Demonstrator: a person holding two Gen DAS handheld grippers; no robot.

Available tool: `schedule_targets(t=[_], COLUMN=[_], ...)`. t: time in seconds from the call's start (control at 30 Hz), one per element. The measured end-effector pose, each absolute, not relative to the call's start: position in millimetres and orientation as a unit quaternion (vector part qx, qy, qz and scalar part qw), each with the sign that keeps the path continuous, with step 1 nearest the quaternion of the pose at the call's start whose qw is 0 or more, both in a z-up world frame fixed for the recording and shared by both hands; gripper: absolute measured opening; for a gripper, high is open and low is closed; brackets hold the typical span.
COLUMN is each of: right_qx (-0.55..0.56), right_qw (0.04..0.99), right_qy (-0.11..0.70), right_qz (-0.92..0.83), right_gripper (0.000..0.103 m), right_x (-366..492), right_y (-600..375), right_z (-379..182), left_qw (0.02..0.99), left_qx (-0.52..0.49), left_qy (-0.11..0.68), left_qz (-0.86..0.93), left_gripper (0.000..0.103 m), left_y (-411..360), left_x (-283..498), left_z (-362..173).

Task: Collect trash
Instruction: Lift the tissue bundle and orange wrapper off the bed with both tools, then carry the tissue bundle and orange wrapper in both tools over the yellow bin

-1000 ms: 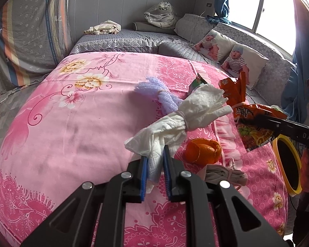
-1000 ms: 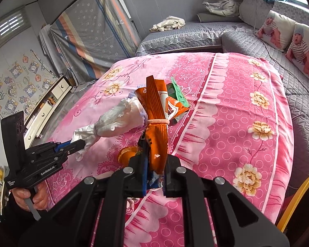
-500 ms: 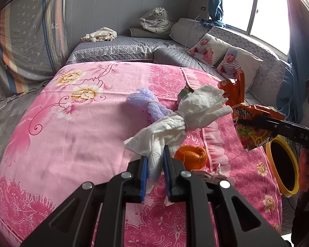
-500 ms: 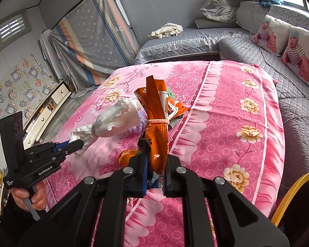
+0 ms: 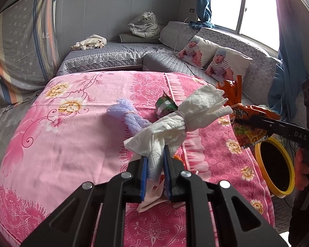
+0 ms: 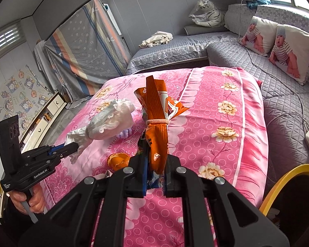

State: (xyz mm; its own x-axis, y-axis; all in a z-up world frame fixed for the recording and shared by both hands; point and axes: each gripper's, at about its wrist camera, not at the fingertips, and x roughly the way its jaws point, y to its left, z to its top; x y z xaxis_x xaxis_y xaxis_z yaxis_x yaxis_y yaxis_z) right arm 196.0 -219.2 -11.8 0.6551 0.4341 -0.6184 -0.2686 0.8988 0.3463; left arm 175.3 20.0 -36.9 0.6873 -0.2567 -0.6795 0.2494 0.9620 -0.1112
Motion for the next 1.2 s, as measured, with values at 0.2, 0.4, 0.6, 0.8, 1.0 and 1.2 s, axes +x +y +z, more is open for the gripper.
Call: schedule_targets(t=[0.2,0.4,0.6,0.8,1.0,1.2], right_qx=[0.125,0.137,0.150,0.164,0.177,0.190], right_qw=[0.909,0.916,0.922,0.926,0.929,0.931], right_qy=[0.359,0.349,0.338,0.328,0.319,0.311], right_qz=[0.171,0.143,0.117,0.090,0.060,0.028], right_gripper=[0.009,0.009,0.009,0.009,0.009,0.009], right_x=[186.3,175.6,164.4,149.9,135.0,119.2], right_y=[-249.8,-283.8,-318.1,-350.8,-385.3,-419.1], right_z=[-10.5,-8.1,-6.3,-7.4,-10.2,-13.8], left_qw=[0.917,0.914,0.912,0.907,0.899,0.889], left_qx=[0.000,0.007,0.019,0.033,0.048,0.063], left_qy=[0.365,0.360,0.352,0.346,0.344,0.346], left_qz=[-0.161,-0.188,-0.209,-0.237,-0.267,-0.293], left_gripper=[0.013,0.013,0.013,0.013,0.013,0.013], left_y=[-4.7,-33.7,-65.0,-100.8,-133.4,-170.1], left_x=[172.9,173.9,169.4,164.7,162.2,156.8], left_z=[-33.6,-29.1,-23.2,-19.3,-18.1,-19.7])
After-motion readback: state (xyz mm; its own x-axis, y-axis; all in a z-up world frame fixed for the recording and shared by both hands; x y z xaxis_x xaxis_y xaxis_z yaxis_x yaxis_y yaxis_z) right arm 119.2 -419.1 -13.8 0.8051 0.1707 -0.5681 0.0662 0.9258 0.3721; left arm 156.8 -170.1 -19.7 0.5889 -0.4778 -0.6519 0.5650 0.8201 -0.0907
